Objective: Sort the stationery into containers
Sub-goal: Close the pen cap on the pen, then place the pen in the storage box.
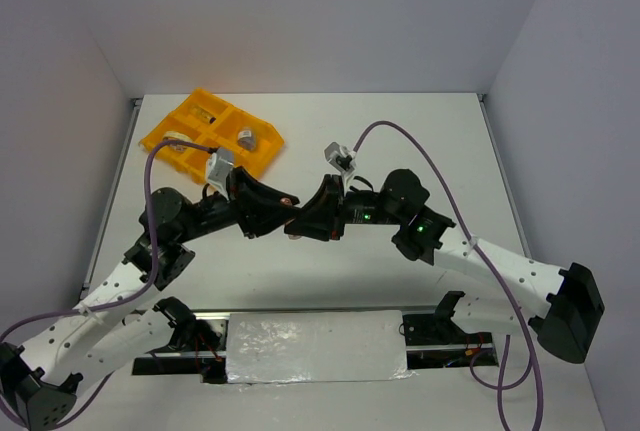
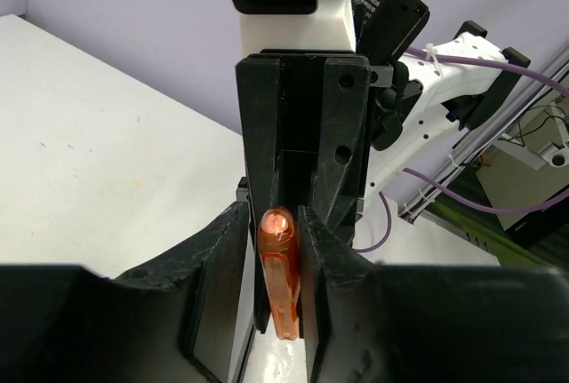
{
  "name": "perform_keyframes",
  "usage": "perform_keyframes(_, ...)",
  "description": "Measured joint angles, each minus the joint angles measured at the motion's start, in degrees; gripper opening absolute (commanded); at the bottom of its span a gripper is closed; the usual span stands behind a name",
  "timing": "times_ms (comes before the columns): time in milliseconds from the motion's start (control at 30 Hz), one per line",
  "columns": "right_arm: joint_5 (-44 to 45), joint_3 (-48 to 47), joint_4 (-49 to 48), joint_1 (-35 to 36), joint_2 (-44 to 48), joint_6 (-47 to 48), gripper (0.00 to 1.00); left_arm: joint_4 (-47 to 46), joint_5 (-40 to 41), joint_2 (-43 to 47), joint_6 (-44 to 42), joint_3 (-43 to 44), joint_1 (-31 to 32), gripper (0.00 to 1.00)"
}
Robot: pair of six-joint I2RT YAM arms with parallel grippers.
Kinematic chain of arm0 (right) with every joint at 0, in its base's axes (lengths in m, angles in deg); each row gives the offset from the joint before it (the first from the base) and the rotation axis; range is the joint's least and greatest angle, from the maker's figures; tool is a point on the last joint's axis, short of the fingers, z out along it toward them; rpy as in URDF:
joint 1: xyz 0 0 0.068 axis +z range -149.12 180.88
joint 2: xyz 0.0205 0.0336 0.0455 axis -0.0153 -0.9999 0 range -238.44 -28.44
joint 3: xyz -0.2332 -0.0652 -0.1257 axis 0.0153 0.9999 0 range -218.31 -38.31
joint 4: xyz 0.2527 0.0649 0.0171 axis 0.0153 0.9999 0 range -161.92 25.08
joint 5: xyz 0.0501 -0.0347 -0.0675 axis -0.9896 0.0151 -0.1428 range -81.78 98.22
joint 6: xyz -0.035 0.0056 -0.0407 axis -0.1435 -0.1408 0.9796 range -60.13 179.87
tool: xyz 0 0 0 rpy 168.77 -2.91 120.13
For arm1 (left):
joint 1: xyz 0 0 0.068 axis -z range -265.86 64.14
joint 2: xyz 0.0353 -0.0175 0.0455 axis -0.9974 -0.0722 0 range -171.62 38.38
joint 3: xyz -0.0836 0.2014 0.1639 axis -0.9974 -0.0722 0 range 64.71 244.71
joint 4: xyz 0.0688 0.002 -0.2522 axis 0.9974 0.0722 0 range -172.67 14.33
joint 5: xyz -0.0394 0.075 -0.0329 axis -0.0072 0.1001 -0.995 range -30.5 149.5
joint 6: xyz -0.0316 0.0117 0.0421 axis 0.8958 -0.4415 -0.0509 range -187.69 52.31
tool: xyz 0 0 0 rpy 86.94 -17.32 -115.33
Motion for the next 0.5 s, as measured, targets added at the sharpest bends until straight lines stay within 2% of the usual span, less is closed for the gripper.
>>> perform_keyframes(33,0.13,0.11,-0.28,0.00,0.00,0.00,0.00,-0.02,-0.11,0.00,0.11,0.00,0.02,0.25)
perform_keyframes(100,0.44,0.39,-0.57,-0.07,0.00,0.33,0.00,0.02,-0.39,0.15,0.74,0.00,0.28,0.12)
perform_keyframes(133,0.42,0.42,-0.72,-0.02,0.00,0.46,0.00,0.15,-0.50,0.33,1.16,0.00,0.37,0.00)
perform_keyframes(200,0.20,0.42,-1.11,0.09,0.00,0.42,0.01,0.15,-0.46,0.61,1.40,0.00,0.42,0.00)
perform_keyframes(300,0.39,0.59,-1.38,0.09,-0.02,0.42,0.36,0.63,0.11,0.85,1.33,0.00,0.50,0.00)
perform_keyframes(367,0.83,0.79,-1.51,0.09,0.00,-0.13,0.64,2.60,1.92,1.07,0.72,0.17,0.55,0.00)
perform_keyframes(400,1.40,0.94,-1.64,0.09,0.24,-0.09,0.73,4.46,3.69,1.14,-0.02,0.22,0.46,0.00)
perform_keyframes(433,2.14,1.11,-1.55,0.09,0.70,0.15,0.90,6.23,5.42,1.09,-0.22,0.39,0.42,0.00)
perform_keyframes(500,5.66,1.55,0.11,0.04,1.84,0.61,0.96,10.71,10.56,0.44,-0.66,1.79,0.44,0.00)
